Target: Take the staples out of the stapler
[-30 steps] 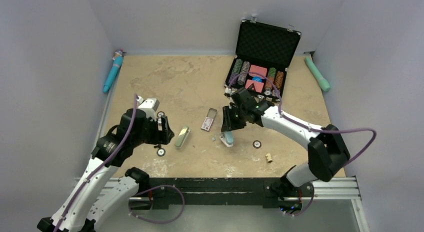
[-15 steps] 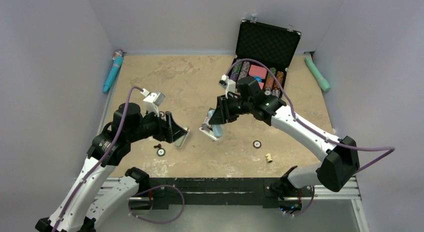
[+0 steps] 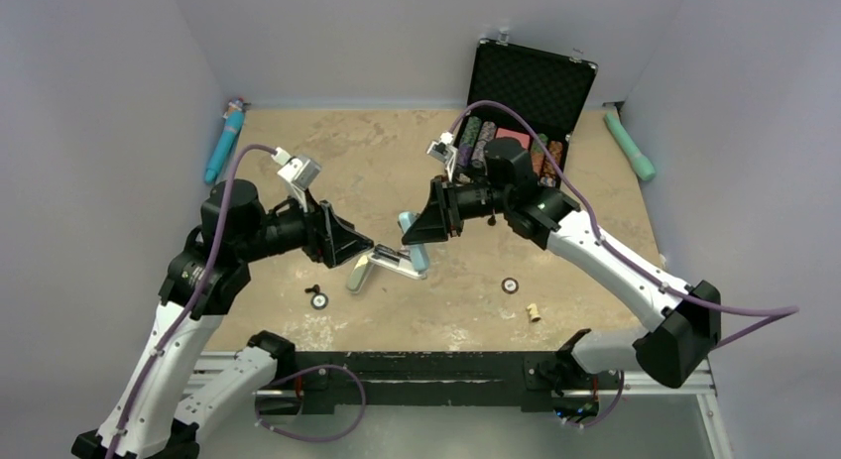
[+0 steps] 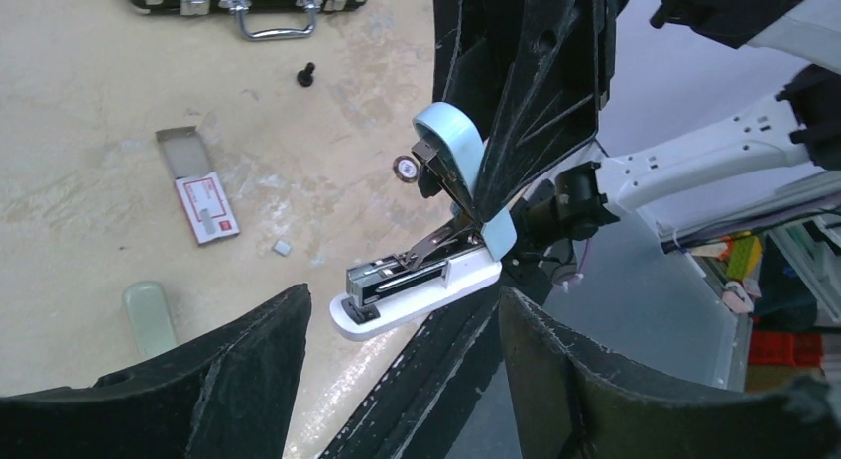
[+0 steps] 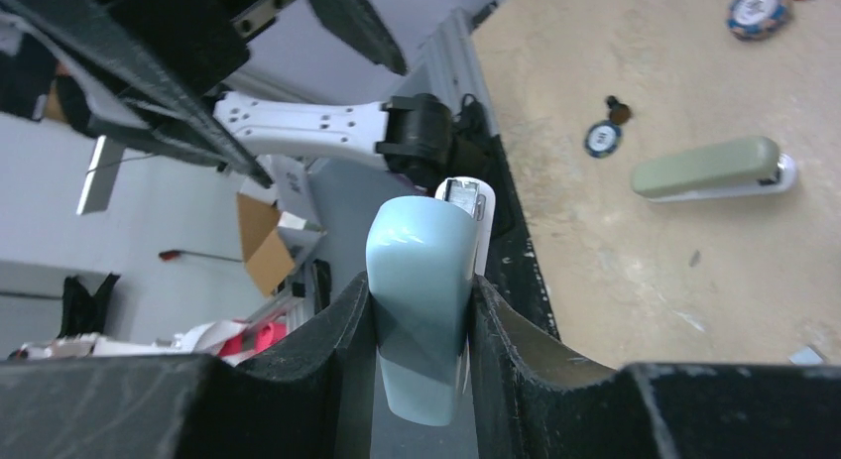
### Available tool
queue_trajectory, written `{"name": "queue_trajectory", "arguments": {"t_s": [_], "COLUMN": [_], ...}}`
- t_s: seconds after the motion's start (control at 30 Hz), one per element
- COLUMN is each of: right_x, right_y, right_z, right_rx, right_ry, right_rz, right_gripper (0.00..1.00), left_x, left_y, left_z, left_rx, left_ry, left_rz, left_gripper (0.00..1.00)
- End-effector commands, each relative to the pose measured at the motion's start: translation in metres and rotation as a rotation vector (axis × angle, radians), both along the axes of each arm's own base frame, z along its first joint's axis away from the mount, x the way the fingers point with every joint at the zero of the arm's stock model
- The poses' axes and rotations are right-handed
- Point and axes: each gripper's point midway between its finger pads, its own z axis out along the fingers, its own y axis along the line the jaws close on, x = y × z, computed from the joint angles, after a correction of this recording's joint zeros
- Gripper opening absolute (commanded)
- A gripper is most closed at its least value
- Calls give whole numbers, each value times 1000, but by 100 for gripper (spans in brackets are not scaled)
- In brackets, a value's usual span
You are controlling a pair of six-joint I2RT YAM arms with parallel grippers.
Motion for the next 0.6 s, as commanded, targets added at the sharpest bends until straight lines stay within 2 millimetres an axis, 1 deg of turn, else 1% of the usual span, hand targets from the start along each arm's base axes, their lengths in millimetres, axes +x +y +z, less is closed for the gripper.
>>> {"name": "queue_trajectory", "arguments": {"t_s": [0.0, 0.1, 0.2, 0.33, 0.4, 0.47, 0.57], "right_x": [-36, -45, -52, -51, -50, -50, -51], "right_y": [-5, -8, -10, -9, -8, -8, -8], "right_z": [70, 85, 99, 105, 107, 111, 116], "right_rx": [212, 272, 307, 312, 320, 338, 366], "right_ry": [-110, -120, -137, -144, -146, -149, -153], "right_rz": [175, 221, 256, 257, 250, 252, 261], "right_gripper": [0, 0, 0, 0, 0, 0, 0], "left_x": [-21, -32, -39, -48, -53, -56, -57], "left_y": [-11, -19, -24, -28, -29, -30, -30], "left_z": [38, 49, 49, 56, 59, 58, 51], "left_rx": [-79, -133, -153, -187, -204, -210, -210], "left_ry": [-108, -107, -83, -80, -73, -59, -38], "left_rz": [-168, -258, -330, -390, -424, -447, -458], "left_gripper": [73, 74, 73, 70, 67, 65, 59]}}
